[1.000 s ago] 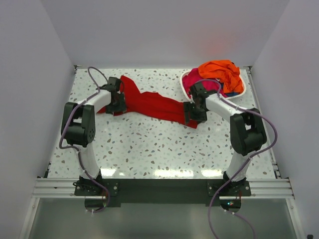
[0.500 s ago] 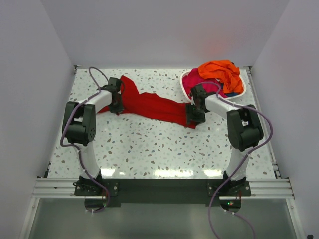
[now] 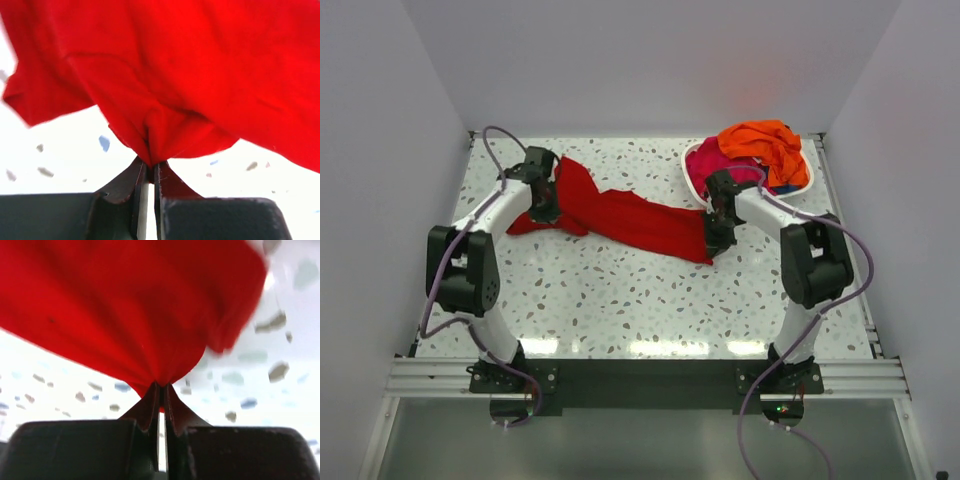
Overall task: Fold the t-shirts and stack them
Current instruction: Flatten the tshirt out
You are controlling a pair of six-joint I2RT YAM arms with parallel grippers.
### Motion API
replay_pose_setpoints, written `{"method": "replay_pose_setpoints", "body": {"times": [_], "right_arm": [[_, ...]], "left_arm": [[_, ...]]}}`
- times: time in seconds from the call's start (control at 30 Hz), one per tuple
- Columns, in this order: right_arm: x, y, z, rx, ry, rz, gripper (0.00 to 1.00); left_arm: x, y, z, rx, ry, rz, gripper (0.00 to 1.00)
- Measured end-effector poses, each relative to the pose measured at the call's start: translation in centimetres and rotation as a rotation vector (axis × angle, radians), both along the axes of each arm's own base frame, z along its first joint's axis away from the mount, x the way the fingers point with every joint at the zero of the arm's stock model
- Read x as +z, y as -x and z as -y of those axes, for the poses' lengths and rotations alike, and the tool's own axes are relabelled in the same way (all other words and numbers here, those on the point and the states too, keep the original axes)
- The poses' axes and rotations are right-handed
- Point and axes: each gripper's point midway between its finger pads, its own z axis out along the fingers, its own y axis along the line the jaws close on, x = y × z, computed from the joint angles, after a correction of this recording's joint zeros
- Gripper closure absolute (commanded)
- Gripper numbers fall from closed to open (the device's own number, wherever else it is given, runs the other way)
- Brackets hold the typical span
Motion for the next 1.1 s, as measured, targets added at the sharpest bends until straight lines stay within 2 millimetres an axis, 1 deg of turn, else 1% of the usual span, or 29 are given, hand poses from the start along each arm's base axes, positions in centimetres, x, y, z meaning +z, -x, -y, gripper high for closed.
{"method": "replay_pose_setpoints", "body": {"times": [0.07, 0.17, 0.23, 0.3, 0.37, 0.4, 0.43, 0.47, 0.53, 0.57, 0.63, 0.67, 0.7, 0.77, 0.8, 0.83, 0.87, 0.93, 1.0, 1.1], "right_arm": [[1.7, 0.9, 0.3, 0.005, 0.0, -0.009, 1.0], [5.2, 1.7, 0.4, 0.015, -0.014, 0.015, 1.0], [7.7, 2.0, 0.5, 0.021, -0.028, 0.044, 1.0], [9.8, 2.3, 0.6, 0.025, -0.037, 0.071, 1.0], [11.1, 2.4, 0.6, 0.027, -0.041, 0.086, 1.0], [11.5, 2.4, 0.6, 0.027, -0.04, 0.086, 1.0], [11.7, 2.3, 0.6, 0.028, -0.038, 0.085, 1.0], [11.8, 1.9, 0.6, 0.029, -0.034, 0.083, 1.0], [11.5, 0.8, 0.4, 0.026, -0.027, 0.076, 1.0], [11.1, 0.2, 0.3, 0.022, -0.023, 0.065, 1.0], [9.8, -1.1, 0.2, 0.013, -0.011, 0.038, 1.0], [8.9, -1.5, 0.3, 0.009, -0.002, 0.02, 1.0], [8.0, -1.7, 0.4, 0.005, 0.007, 0.004, 0.99], [6.6, -1.8, 0.6, 0.001, 0.026, -0.035, 0.96], [6.3, -1.7, 0.6, -0.001, 0.029, -0.043, 0.95], [5.9, -1.7, 0.6, -0.003, 0.03, -0.05, 0.93], [5.7, -1.6, 0.7, -0.007, 0.031, -0.055, 0.93], [5.5, -1.3, 0.7, -0.011, 0.03, -0.061, 0.91], [5.1, -1.1, 0.7, -0.017, 0.029, -0.068, 0.91], [4.7, -0.6, 0.8, -0.017, 0.03, -0.083, 0.91]], "left_arm": [[1.8, 0.6, -0.1, 0.003, 0.004, 0.018, 1.0], [4.2, 1.6, -0.2, 0.003, 0.008, 0.038, 1.0], [5.3, 2.2, -0.3, 0.004, 0.008, 0.04, 1.0], [6.2, 2.9, -0.5, 0.005, 0.008, 0.036, 1.0], [6.9, 3.3, -0.5, 0.002, 0.019, 0.03, 1.0], [7.3, 3.3, -0.4, 0.001, 0.031, 0.03, 0.97], [7.6, 3.0, -0.4, -0.001, 0.041, 0.033, 0.96], [8.0, 2.5, -0.4, -0.004, 0.052, 0.039, 0.95], [8.2, 1.1, -0.6, -0.011, 0.059, 0.038, 0.79], [8.1, 0.2, -0.6, -0.015, 0.059, 0.04, 0.73], [6.9, -1.5, -1.1, -0.02, 0.044, 0.015, 0.64], [6.1, -2.3, -1.5, -0.018, 0.036, -0.001, 0.49], [5.0, -2.7, -1.9, -0.02, 0.025, -0.024, 0.41], [3.3, -3.0, -3.0, -0.001, 0.003, -0.066, 0.26], [2.6, -2.8, -3.6, 0.009, -0.009, -0.088, 0.25], [2.3, -2.8, -4.1, 0.022, -0.018, -0.097, 0.24], [2.1, -2.7, -4.5, 0.035, -0.023, -0.097, 0.24], [2.2, -2.3, -4.7, 0.04, -0.018, -0.081, 0.25], [2.0, -1.4, -4.4, 0.038, 0.001, -0.072, 0.27], [1.1, 0.2, -3.1, 0.025, 0.046, -0.075, 0.28]]}}
